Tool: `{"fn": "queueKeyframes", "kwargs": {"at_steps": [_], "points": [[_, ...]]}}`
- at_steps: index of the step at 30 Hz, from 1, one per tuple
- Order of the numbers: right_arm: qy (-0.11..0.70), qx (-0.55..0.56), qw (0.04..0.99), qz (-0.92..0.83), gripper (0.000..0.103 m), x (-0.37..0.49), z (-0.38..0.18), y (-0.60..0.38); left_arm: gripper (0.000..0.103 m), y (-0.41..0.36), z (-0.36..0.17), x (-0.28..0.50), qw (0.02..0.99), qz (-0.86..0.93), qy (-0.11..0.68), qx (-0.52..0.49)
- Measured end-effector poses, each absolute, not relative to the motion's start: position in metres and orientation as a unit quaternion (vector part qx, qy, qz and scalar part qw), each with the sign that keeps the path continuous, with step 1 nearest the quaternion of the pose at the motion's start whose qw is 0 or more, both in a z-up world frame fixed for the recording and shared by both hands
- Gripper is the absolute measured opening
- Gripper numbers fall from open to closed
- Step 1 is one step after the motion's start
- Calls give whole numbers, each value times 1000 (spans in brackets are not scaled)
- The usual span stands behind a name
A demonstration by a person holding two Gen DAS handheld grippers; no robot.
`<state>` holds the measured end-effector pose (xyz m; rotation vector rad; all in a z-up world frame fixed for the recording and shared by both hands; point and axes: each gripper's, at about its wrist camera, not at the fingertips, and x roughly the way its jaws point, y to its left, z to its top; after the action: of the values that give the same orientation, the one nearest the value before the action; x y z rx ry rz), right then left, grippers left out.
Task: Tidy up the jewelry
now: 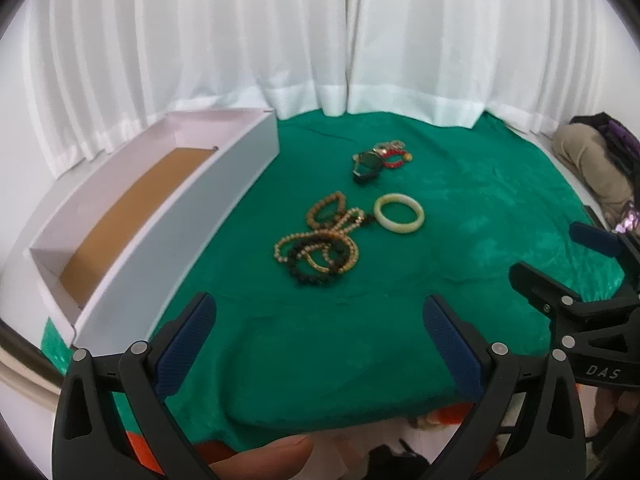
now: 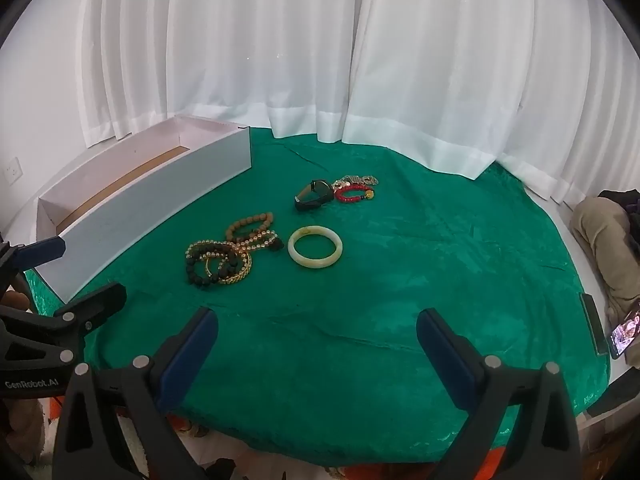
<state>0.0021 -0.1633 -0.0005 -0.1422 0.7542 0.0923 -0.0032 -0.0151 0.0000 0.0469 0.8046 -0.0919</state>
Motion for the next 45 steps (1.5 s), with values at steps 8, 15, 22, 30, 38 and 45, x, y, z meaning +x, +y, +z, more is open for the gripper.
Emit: {"fn": "queueKeyframes", "kwargs": {"at_steps": [8, 15, 22, 30, 38, 45], "points": [[367, -66, 927, 47, 101, 1, 2, -165, 103, -15, -2, -4, 916, -43, 397, 27], [367, -65, 927, 49, 101, 0, 4, -165, 103, -14, -4, -5, 916, -39, 399, 29], [368, -65, 926, 48, 101, -1, 3, -165, 103, -12, -4, -4, 915, -35, 400, 25], [369, -62, 926, 47, 101, 0, 3, -165, 103, -10, -4, -3, 916, -34, 399, 23], [369, -62, 926, 47, 101, -2, 2, -166, 103, -10, -5, -3, 917, -34, 397, 24], [371, -61, 925, 48, 101, -2, 1, -166, 103, -10, -5, -4, 915, -33, 400, 23]]}}
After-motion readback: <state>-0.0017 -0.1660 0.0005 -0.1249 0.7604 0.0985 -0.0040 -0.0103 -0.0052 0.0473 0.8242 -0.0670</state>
